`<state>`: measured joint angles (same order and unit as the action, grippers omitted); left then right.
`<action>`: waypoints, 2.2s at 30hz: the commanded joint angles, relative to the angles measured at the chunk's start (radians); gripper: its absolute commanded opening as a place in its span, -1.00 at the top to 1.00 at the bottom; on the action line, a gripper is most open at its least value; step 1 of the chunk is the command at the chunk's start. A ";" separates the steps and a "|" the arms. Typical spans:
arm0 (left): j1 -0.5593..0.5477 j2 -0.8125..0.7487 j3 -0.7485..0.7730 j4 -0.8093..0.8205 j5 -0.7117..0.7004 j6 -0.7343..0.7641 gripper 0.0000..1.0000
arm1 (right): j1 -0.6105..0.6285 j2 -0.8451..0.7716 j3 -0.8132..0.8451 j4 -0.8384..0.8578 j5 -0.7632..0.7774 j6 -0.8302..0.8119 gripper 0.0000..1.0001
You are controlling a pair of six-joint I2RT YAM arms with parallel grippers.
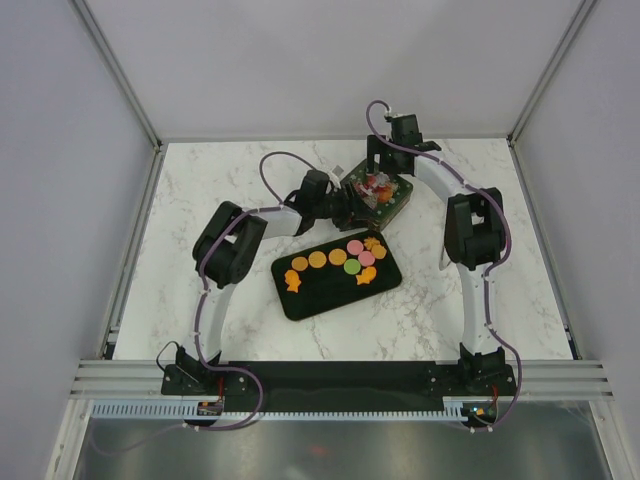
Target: Pack the cookies
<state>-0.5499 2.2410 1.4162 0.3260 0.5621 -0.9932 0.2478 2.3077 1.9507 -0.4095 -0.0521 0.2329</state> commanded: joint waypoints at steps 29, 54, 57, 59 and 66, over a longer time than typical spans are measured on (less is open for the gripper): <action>0.088 -0.311 -0.143 -0.234 0.030 0.235 -0.33 | -0.082 0.057 0.218 -0.066 -0.042 0.014 -0.96; 0.088 -0.049 0.087 -0.131 0.135 0.219 -0.36 | -0.081 0.081 0.077 0.035 -0.350 -0.092 -0.95; 0.082 -0.031 0.104 -0.116 0.133 0.090 -0.36 | -0.065 0.052 0.037 0.035 -0.347 -0.113 -0.93; 0.079 -0.027 0.102 -0.094 0.125 0.080 -0.36 | -0.052 0.033 0.010 0.035 -0.331 -0.130 -0.93; 0.076 -0.009 0.112 -0.074 0.105 0.064 -0.36 | -0.018 -0.016 -0.082 0.054 -0.309 -0.148 -0.90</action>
<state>-0.4679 2.2166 1.4784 0.1623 0.6662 -0.8986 0.1959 2.3421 1.9186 -0.3042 -0.3553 0.1299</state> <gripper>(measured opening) 0.681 0.956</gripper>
